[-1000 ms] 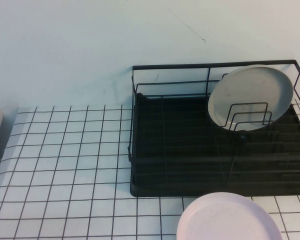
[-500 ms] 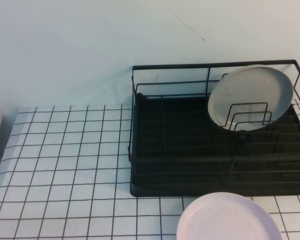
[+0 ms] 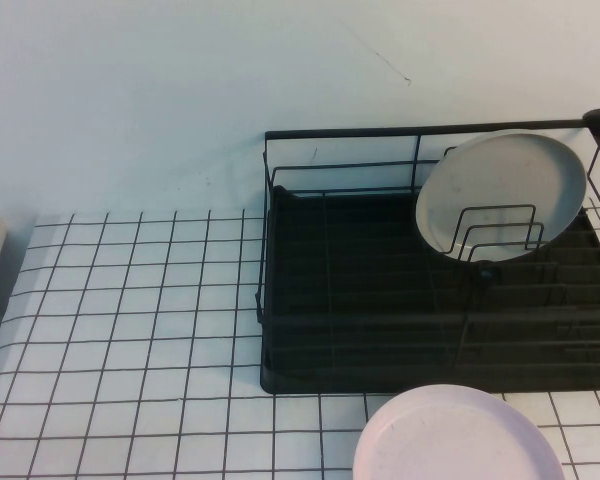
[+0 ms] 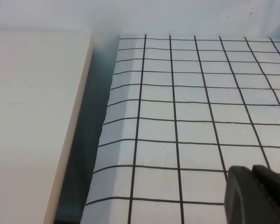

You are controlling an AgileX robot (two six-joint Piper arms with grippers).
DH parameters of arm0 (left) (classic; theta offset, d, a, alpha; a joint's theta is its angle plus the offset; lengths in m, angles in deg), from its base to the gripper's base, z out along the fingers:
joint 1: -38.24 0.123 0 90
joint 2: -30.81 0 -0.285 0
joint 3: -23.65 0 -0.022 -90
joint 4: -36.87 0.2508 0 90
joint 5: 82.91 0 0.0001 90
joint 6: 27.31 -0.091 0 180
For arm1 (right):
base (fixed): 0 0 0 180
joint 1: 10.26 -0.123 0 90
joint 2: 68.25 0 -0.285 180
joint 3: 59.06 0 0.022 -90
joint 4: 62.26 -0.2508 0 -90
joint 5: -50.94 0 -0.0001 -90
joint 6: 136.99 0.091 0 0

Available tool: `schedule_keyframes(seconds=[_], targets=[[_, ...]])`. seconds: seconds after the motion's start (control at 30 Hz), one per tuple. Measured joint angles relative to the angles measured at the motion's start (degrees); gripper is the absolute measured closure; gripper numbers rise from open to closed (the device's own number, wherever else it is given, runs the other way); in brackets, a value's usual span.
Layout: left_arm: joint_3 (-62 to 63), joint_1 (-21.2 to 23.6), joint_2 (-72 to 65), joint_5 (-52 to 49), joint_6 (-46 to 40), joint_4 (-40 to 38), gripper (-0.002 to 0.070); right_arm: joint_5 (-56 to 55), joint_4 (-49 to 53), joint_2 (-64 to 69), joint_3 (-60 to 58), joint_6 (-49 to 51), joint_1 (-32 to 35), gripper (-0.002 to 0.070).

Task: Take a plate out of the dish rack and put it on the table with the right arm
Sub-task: Grasp the plate from the shelf

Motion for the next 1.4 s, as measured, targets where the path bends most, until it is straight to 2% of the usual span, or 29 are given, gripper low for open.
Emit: schedule_keyframes(seconds=[0.23, 0.5, 0.83, 0.9, 0.97, 1.03, 1.13, 1.17, 1.27, 1.4], targets=[[0.0, 0.0, 0.0, 0.0, 0.0, 0.0, 0.0677, -0.1, -3.5, 9.1, 5.5, -3.4, -0.1, 0.0079], [0.0, 0.0, 0.0, 0.0, 0.0, 0.0, 0.0677, -0.1, -4.1, 18.5, 6.6, -12.8, -0.1, 0.0079], [0.0, 0.0, 0.0, 0.0, 0.0, 0.0, 0.0677, -8.4, -4.3, 24.6, 6.7, -14.2, -0.1, 0.0094], [0.0, 0.0, 0.0, 0.0, 0.0, 0.0, 0.0677, -8.5, -4.6, 25.2, 6.7, -14.4, -0.1, 0.0136], [0.0, 0.0, 0.0, 0.0, 0.0, 0.0, 0.0677, -8.8, -5.4, 25.5, 6.8, -14.7, -0.1, 0.0220], [0.0, 0.0, 0.0, 0.0, 0.0, 0.0, 0.0677, -9.1, -6.9, 25.5, 6.8, -16.2, -0.1, 0.0332], [0.0, 0.0, 0.0, 0.0, 0.0, 0.0, 0.0677, -10.2, -11.0, 25.5, 6.9, -19.6, -0.1, 0.0550], [0.0, 0.0, 0.0, 0.0, 0.0, 0.0, 0.0677, -10.6, -12.5, 25.5, 6.9, -20.6, -0.1, 0.0584], [0.0, 0.0, 0.0, 0.0, 0.0, 0.0, 0.0677, -12.3, -16.1, 25.5, 6.9, -22.3, -0.1, 0.0640], [0.0, 0.0, 0.0, 0.0, 0.0, 0.0, 0.0677, -12.6, -17.4, 25.4, 6.9, -23.0, -0.1, 0.0649]])
